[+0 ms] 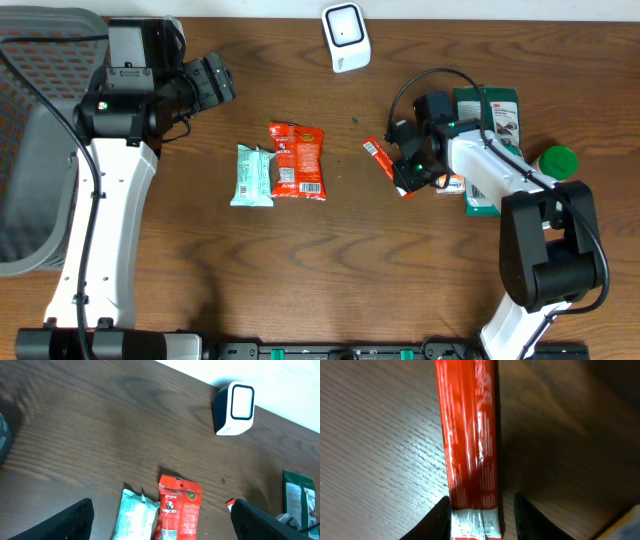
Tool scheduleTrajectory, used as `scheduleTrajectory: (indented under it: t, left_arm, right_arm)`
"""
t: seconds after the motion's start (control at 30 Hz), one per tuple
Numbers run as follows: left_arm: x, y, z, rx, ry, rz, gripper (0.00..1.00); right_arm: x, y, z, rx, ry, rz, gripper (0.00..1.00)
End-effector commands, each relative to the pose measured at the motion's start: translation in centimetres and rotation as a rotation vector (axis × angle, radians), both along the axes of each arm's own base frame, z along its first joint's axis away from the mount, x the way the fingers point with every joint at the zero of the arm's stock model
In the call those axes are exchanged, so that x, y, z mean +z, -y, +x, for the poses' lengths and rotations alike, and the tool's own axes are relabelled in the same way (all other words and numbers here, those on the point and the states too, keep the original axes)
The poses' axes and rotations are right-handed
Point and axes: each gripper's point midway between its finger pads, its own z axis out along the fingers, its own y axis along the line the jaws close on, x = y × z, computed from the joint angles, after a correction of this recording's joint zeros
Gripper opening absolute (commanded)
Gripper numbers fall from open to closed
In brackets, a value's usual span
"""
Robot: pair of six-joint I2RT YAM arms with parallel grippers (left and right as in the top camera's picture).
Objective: Scan the item barcode
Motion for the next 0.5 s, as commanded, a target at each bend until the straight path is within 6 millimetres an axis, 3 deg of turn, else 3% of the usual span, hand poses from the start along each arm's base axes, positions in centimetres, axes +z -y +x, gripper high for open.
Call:
scheduleTrajectory:
  t: [0.0,0.2,0.43,0.47]
  left_arm:
    - [0.39,-0.17,-0.09,-0.001,0.01,0.007,0.88]
    - [0.39,-0.17,-0.09,-0.001,0.01,0.007,0.88]
    - [0.39,-0.17,-0.09,-0.001,0.01,0.007,0.88]
    - [0.39,-0.17,-0.09,-0.001,0.01,0.007,0.88]
  right_arm:
    - [-1.18,-0.01,-0.89,0.019,-0.013,-0.017,0.34]
    - [-2.06,-0.25,-1.8,0.017,-0.023,-0.038,0.28]
    - [-1.91,0.52,-1.1,-0.021,0.006,-0.095,0.01]
    - [-1.8,0.49,-1.0,-0.029,0.007,-0.093,0.01]
